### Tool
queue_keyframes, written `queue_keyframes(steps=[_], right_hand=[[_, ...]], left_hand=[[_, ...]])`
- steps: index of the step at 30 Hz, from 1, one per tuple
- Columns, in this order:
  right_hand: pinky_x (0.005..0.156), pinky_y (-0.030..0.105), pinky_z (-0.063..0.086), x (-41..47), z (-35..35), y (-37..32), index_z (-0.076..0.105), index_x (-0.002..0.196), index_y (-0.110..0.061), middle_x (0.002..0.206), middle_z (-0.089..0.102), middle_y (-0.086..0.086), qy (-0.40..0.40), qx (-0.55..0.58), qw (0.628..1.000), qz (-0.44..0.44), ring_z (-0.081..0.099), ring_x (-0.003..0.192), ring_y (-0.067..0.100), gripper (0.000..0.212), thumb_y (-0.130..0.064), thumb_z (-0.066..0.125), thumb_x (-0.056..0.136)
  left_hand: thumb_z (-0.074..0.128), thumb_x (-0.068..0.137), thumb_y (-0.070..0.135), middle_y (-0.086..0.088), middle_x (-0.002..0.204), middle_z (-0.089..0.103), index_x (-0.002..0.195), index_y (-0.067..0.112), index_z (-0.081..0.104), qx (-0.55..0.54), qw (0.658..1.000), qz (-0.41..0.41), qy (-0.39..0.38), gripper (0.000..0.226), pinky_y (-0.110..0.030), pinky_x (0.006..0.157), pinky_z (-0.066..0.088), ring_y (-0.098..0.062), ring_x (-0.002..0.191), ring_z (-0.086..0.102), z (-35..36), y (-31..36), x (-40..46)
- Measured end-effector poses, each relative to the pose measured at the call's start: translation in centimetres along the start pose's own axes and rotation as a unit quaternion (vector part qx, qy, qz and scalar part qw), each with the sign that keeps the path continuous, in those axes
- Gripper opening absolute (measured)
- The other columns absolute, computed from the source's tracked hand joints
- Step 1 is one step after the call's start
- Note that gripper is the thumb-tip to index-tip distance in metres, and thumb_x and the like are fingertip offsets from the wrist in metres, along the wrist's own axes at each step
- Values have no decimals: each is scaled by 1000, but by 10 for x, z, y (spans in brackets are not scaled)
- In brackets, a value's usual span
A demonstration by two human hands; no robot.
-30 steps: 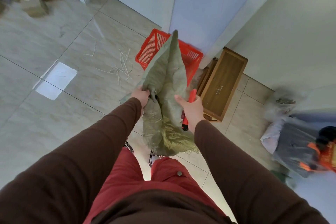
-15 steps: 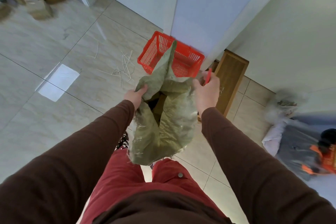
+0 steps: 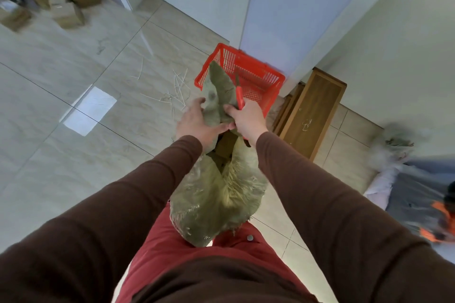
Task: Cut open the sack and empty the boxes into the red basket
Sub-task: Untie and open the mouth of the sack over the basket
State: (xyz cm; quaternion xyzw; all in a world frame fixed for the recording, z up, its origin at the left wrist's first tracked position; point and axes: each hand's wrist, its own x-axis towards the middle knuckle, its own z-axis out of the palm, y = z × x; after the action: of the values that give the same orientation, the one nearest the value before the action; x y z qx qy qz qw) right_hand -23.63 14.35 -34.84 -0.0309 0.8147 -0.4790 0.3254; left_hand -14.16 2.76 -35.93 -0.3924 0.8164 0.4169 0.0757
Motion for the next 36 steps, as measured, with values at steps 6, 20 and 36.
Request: queue_keyframes(steps=[6,20,36], right_hand=[[74,38,52,3,-13,0,70,106,-19,90,71,-3,48,-137,989,-31,67,82,22,19,-35,59,103],[46,21,51,12,-31,16,61,86,-26,90,73,7,61,-27,994,81,67,59,16,18,-20,60,103],[74,55,64,-59,-10,24,54,121,0,100,62,22,-131,-238,960,74,71,79,43,33,-24,32,112]], left_hand=[[52,102,28,-20,122,69,124,5,64,-121,989,-77,-29,35,-48,100,51,-38,113,64,-2,16,15],[67,94,34,-24,120,69,125,0,65,-309,930,-183,-77,46,-54,100,53,-40,111,66,6,19,13],[60,99,27,-27,109,70,105,2,70,-315,931,-163,-85,28,-58,95,54,-42,100,68,9,36,17]])
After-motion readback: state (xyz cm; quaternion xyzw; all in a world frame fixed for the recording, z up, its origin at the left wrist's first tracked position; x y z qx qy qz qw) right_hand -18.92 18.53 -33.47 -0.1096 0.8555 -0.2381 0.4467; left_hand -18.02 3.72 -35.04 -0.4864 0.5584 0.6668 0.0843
